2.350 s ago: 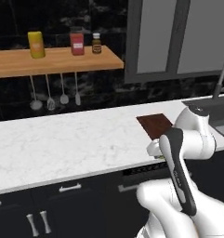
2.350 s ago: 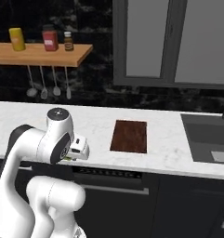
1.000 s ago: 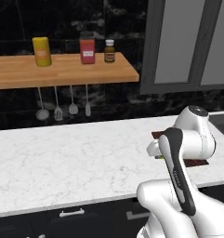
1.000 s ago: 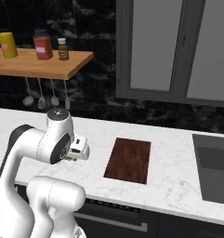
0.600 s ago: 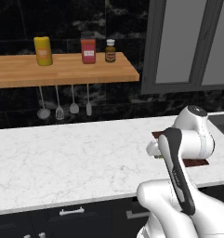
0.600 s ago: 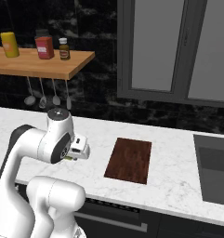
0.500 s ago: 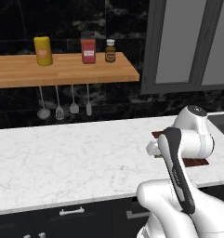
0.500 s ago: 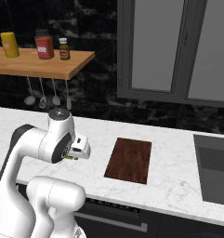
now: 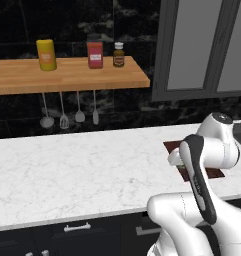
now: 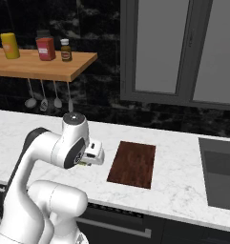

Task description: Pick up the sponge from the counter and clean the cutting board by briefly scrubbing or pressing down on the cutting board. Once finished, release the sponge.

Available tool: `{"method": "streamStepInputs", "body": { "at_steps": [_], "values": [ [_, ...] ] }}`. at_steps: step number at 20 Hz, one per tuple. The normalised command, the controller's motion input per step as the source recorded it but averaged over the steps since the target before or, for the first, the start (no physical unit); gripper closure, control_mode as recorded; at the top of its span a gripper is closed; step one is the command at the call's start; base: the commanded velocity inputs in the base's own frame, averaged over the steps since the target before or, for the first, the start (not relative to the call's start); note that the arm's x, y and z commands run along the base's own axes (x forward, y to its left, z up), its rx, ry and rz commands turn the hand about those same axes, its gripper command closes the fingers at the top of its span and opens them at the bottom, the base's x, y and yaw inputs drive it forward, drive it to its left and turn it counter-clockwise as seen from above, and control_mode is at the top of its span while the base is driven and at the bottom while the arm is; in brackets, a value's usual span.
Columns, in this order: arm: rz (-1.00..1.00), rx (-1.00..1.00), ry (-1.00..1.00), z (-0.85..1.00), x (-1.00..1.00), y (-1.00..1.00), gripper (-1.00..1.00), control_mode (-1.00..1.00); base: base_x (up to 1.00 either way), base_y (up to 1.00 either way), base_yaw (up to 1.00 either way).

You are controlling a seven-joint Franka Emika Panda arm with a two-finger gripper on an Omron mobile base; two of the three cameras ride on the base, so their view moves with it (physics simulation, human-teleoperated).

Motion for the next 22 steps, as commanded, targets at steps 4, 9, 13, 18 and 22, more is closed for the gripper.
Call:
{"method": "streamStepInputs", "body": {
  "at_steps": [4, 9, 13, 18, 22],
  "values": [
    [-0.03, 0.00, 0.00, -0.26, 0.07, -0.65, 1.00, -1.00, 0.00, 0.00, 0.00],
    [0.00, 0.00, 0.00, -0.26, 0.34, -0.59, 1.00, -1.00, 0.00, 0.00, 0.00],
    [0.00, 0.00, 0.03, -0.29, 0.62, -0.49, 1.00, -1.00, 0.00, 0.00, 0.00],
    [0.00, 0.01, 0.06, -0.34, 0.64, -0.50, 1.00, -1.00, 0.00, 0.00, 0.00],
    [0.00, 0.04, 0.11, -0.50, 0.34, -0.42, 1.00, -1.00, 0.00, 0.00, 0.00]
  ]
}}
